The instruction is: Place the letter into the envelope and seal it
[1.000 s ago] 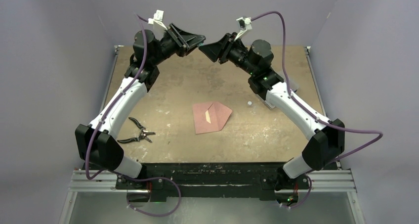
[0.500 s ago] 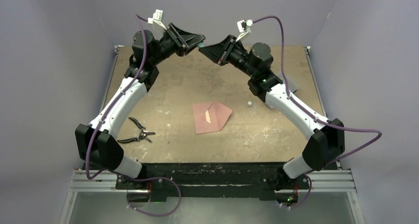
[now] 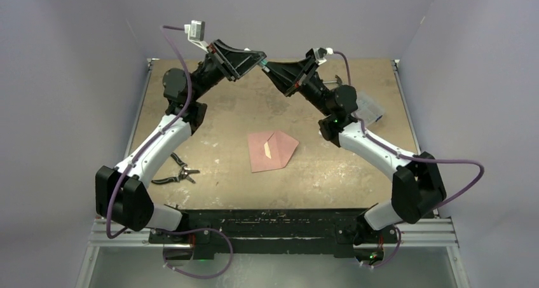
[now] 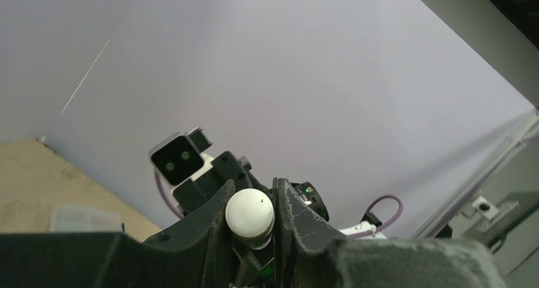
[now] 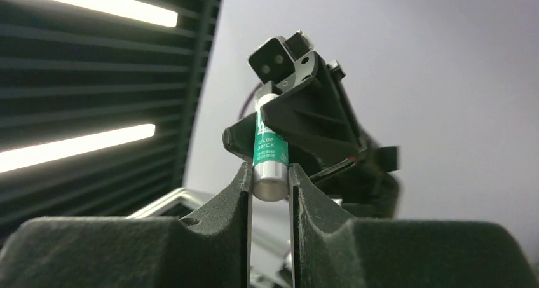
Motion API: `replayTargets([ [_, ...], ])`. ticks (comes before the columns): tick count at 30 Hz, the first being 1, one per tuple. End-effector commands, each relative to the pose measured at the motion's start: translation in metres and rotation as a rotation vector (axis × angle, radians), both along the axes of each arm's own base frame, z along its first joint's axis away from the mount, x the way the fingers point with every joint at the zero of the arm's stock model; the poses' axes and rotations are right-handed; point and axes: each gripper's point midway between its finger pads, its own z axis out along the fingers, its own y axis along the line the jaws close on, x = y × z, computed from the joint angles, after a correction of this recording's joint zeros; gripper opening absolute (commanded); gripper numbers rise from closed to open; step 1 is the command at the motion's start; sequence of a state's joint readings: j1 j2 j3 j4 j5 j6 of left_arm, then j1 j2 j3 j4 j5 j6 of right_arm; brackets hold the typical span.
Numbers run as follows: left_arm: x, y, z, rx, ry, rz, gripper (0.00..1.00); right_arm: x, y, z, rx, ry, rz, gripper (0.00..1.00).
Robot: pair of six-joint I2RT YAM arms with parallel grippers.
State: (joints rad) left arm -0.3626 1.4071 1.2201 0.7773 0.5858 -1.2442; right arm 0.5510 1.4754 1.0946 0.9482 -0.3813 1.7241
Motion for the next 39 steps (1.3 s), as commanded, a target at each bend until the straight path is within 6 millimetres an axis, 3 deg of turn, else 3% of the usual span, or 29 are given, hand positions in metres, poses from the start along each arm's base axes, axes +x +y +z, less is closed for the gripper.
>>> replayTargets([
  [1,-0.060,0.038,0.070,-0.133,-0.493,0.078,0.00,-0.027,-0.062,0.058,0.469,0.036,0.138,0.00],
  [4,-0.074,0.035,0.069,-0.097,-0.592,0.053,0.00,-0.030,-0.075,0.052,0.565,0.093,0.191,0.00],
  [7,-0.067,0.033,0.068,-0.083,-0.563,0.066,0.00,-0.035,-0.066,0.048,0.501,0.056,0.195,0.00],
  [8,-0.063,0.034,0.069,-0.087,-0.536,0.078,0.00,-0.037,-0.058,0.045,0.444,0.018,0.181,0.06],
  [11,-0.045,0.041,0.074,-0.112,-0.406,0.141,0.00,-0.037,-0.032,0.032,0.220,-0.112,0.106,0.62],
  [12,-0.036,0.042,0.074,-0.110,-0.342,0.158,0.00,-0.038,-0.024,0.028,0.142,-0.172,0.075,0.73],
  [14,-0.023,0.041,0.071,-0.089,-0.252,0.178,0.00,-0.026,-0.010,0.014,-0.047,-0.252,-0.023,0.84],
  [17,-0.008,0.037,0.065,-0.040,-0.124,0.179,0.00,-0.010,-0.004,0.007,-0.285,-0.420,-0.197,0.89],
  [23,0.009,0.018,0.039,0.068,0.105,0.084,0.00,0.007,-0.002,0.020,-0.573,-0.714,-0.362,0.88],
  [29,0.008,0.008,0.028,0.078,0.172,-0.011,0.00,0.016,-0.003,0.033,-0.669,-0.848,-0.430,0.85],
  [31,0.005,0.007,0.031,0.065,0.170,-0.035,0.00,0.016,0.003,0.033,-0.676,-0.877,-0.401,0.78],
  [35,0.004,0.007,0.033,0.063,0.160,-0.037,0.00,0.017,0.009,0.032,-0.653,-0.863,-0.363,0.50],
  [39,0.005,0.008,0.034,0.062,0.157,-0.032,0.00,0.003,0.009,0.035,-0.588,-0.861,-0.320,0.40],
])
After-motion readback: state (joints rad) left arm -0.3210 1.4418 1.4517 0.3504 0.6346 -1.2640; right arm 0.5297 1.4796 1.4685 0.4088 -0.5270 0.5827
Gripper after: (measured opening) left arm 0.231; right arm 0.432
